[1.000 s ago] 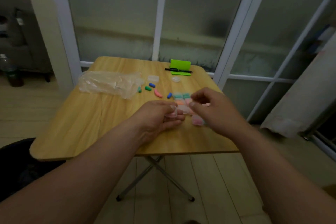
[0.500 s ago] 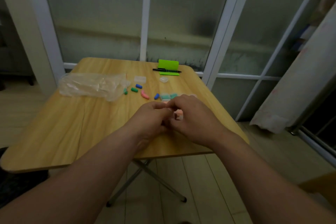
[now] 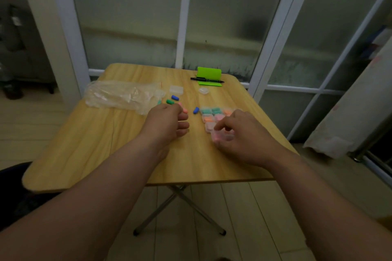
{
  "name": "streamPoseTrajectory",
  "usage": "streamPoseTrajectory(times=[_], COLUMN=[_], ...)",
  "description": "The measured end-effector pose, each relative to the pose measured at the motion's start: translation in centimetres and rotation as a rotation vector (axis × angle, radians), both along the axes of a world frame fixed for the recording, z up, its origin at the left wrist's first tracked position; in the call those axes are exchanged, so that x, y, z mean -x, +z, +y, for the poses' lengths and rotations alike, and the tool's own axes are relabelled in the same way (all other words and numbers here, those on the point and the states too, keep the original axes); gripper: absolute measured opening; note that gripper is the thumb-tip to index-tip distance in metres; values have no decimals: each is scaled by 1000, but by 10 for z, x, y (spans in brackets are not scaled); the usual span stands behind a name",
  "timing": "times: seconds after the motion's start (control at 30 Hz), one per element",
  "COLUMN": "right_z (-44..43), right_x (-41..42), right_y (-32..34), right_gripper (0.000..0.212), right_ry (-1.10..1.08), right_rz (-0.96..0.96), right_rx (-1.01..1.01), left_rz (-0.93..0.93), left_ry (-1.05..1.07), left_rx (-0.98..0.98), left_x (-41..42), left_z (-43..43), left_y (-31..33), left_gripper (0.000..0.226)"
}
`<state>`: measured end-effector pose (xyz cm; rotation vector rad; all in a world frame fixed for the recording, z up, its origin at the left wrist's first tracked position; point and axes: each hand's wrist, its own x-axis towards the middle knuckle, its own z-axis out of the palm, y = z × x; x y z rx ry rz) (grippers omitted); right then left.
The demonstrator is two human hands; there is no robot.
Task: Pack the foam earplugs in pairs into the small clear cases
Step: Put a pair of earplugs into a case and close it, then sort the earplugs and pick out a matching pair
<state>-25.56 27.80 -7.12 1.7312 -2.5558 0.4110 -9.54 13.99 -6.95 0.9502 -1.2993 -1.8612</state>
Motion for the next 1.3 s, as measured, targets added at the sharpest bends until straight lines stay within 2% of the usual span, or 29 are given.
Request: streamPoseTrajectory(times=[0.4,0.57,0.8,1.07,1.2,1.3], right_z=[1,4,-13,-91,-140,-174], right_x=[0,0,15,64,97,116], right_y=[-8,-6,-9,5,5,1], right_gripper=[40,40,26,9,17,32], right_ry=[6,-10,-57,-57,-112,-172], right_rz=[-20,-83,-111,-87,-77,-63], right_rx=[2,61,205,180,127,58], left_rz=[-29,7,78,215,266,326], left_ry=[7,16,140,216,114,52], left_rx=[-11,-8,11,-118,-88,-51], left_x=[4,3,-11,-24,-20,-18], left_z=[0,-3,-33,-71,-79,-86], left_y=[-2,-3,16,31,38,38], left_gripper=[14,13,12,26,39,43])
